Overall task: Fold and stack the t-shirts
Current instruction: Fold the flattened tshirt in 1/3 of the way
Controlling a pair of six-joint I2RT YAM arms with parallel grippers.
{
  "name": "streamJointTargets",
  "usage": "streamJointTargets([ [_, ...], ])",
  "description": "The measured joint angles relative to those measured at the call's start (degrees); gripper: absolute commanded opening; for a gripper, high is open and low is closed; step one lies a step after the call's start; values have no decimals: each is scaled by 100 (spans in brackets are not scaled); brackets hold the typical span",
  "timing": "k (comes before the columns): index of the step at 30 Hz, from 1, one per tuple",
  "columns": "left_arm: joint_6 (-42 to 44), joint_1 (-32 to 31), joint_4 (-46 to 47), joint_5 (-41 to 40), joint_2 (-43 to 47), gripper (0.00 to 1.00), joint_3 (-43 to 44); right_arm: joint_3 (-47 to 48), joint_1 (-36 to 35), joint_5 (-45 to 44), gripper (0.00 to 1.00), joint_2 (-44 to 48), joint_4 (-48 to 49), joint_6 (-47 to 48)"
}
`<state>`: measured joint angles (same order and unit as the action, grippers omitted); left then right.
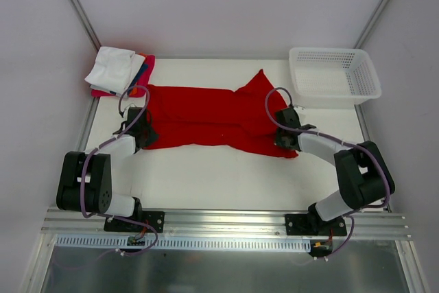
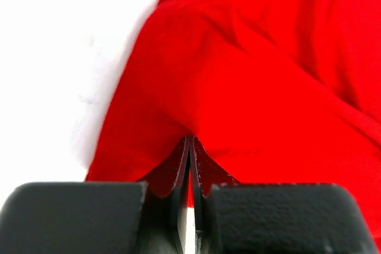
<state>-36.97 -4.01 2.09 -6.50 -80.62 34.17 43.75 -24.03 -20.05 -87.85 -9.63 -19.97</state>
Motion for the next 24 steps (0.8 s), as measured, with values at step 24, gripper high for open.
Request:
streamJointTargets([
  [24,-667,59,-1727,-612,2702,0,-765,-767,402,-249,1,3200,-1731,-96],
])
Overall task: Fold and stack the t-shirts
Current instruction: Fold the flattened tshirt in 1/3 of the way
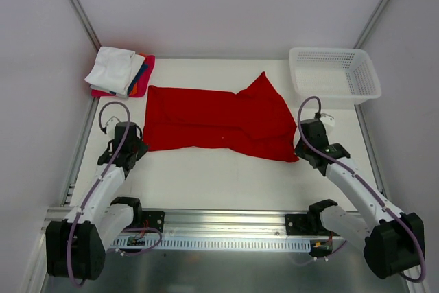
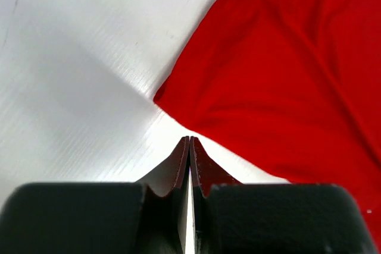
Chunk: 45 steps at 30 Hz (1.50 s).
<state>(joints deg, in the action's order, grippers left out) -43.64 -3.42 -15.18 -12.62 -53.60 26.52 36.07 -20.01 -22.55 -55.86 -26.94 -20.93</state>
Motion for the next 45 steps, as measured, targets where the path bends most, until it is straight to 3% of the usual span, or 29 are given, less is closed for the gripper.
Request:
streamJointTargets([
  [4,-9,0,-24,-107,214,0,199,66,7,229,1,-245,39,24],
  [12,103,15,662,640,-1419,0,603,968,4,994,0,-2238,645,286],
  [18,286,15,850,1113,-2557,0,1287,1226,7,1239,0,-2924,824,522],
  [25,153,20,787,1316,-3318,0,1491,1106,195,1440,0,-2979,933,516],
  [33,-55,92,772,1495,-3320,0,1467,341,264,1624,0,-2577,1320,186],
  [39,-157,90,662,1497,-2922,0,1106,-223,269,1755,0,-1945,1381,-162],
  [45,-341,90,166,1502,-2199,0,625,-564,269,1637,1,-1115,579,-404],
])
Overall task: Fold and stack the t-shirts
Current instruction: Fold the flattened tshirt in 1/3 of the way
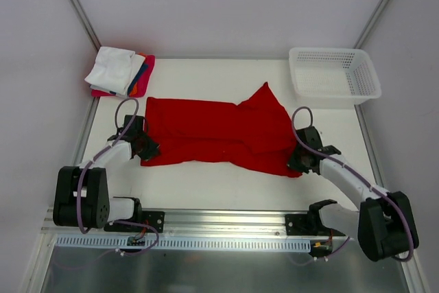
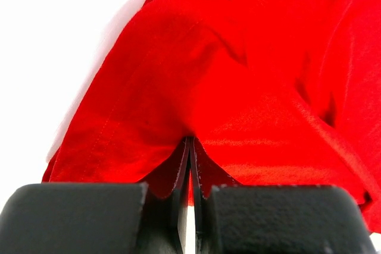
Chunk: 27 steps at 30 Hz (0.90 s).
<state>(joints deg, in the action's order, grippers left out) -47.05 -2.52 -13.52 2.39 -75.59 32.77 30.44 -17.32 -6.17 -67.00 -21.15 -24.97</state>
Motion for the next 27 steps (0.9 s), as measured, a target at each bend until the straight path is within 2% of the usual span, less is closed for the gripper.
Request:
streamJointTargets([
  [5,-4,0,-531,-140,739,0,-358,-184,0,-236,1,1307,-846,-55],
  [7,-4,0,-870,-258,1126,0,-481,-186,0,-254,7,1829,-1047,-55],
  [8,-7,0,-1047,-291,1335,0,-522,-186,0,-251,23,2031,-1117,-63],
  [9,-7,-2,-1204,-304,1561,0,-538,-184,0,-229,34,2184,-1180,-68],
  [10,-7,-7,-1333,-310,1786,1,-525,-184,0,-205,52,2288,-1237,-63],
  [11,-2,-13,-1423,-313,1987,23,-485,-179,0,-175,80,2350,-1283,-50],
  [13,129,-55,-1620,-308,2354,54,-214,-146,0,-105,95,2369,-1349,4],
  [14,199,-90,-1663,-310,2498,82,-7,-105,0,-52,98,2319,-1384,48],
  [15,273,-122,-1683,-299,2618,91,232,-39,0,-15,98,2247,-1408,79],
  [16,315,-153,-1679,-289,2719,96,470,46,-2,48,98,2162,-1416,116],
  [21,573,-166,-1593,-199,3086,98,1215,605,-120,404,97,1316,-1119,188],
  [27,938,-166,-1749,20,3244,97,1325,1506,-837,603,94,-262,-592,175],
])
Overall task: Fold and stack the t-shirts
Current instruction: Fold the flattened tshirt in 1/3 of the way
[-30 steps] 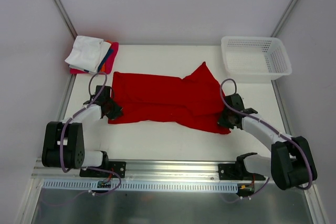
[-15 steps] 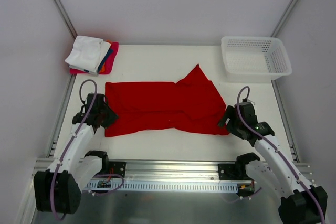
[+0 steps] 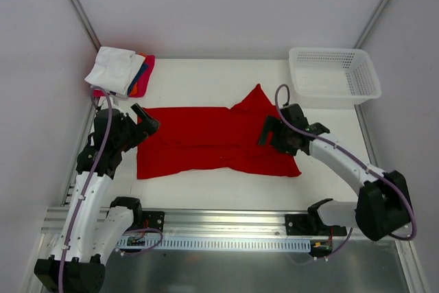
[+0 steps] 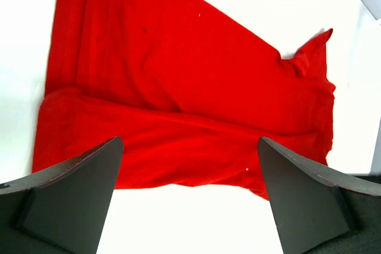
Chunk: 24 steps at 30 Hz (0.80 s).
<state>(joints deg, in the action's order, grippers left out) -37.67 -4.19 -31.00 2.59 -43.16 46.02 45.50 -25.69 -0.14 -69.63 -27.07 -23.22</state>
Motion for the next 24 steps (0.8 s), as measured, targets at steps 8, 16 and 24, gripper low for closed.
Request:
streamJointTargets([
  [8,424,0,-142,-7,420,97,-20,723,-374,24,92,-1349,492,-55],
  [16,568,0,-240,-9,463,98,-225,645,-446,-249,92,-1443,584,-208],
  [24,590,0,-221,-31,306,99,-282,916,-387,-577,93,-1696,264,127],
])
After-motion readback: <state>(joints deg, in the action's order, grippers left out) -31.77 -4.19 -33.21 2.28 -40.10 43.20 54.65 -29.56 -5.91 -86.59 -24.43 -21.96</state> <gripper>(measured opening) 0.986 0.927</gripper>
